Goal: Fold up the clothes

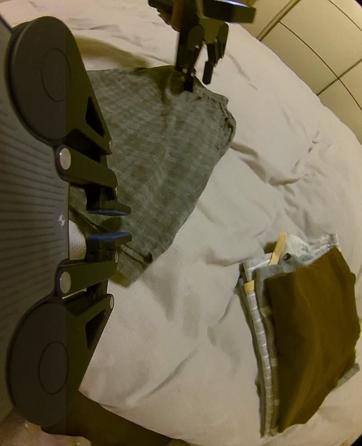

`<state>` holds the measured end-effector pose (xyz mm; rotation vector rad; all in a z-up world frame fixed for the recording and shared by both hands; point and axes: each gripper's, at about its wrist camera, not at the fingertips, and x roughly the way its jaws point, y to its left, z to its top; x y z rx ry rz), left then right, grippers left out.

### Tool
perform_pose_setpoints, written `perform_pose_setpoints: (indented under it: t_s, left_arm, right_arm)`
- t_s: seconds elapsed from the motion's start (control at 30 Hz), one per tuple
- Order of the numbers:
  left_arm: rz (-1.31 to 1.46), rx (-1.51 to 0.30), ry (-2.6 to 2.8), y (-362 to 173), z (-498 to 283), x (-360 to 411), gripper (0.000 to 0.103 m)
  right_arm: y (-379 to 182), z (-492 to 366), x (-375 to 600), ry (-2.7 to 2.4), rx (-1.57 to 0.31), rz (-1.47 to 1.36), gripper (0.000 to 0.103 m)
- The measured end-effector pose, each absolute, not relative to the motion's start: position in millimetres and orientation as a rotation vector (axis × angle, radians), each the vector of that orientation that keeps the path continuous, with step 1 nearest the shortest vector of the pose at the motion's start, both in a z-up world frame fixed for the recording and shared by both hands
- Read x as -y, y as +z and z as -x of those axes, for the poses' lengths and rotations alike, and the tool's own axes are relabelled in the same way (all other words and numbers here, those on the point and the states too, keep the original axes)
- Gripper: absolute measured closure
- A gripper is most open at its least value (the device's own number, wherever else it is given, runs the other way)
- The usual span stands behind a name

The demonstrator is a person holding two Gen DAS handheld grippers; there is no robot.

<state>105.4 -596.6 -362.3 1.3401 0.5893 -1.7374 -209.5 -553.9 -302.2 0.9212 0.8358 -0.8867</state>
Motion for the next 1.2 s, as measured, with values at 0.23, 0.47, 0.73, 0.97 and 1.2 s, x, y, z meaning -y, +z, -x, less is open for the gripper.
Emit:
perform_pose_setpoints:
  t_s: [0.23,0.47,0.73,0.97,1.2]
  left_arm:
    - [-1.089,-0.861,-1.712,-370,-131,643,0.073]
    - [-1.118,-0.837,-1.777,-367,-129,653,0.087]
    - [-1.115,-0.755,-1.877,-354,-126,648,0.087]
    - [-1.023,-0.68,-1.973,-330,-123,637,0.088]
    - [-1.069,-0.766,-1.81,-355,-129,652,0.082]
  right_arm:
    - [-311,219,557,-0.931,-0.858,-0.895,0.071]
    - [-316,229,559,-0.955,-0.806,-0.897,0.068]
    - [-323,221,580,-0.915,-0.789,-0.859,0.093]
    - [-294,225,567,-0.952,-0.821,-0.747,0.103]
    - [-320,232,571,-1.014,-0.903,-0.754,0.103]
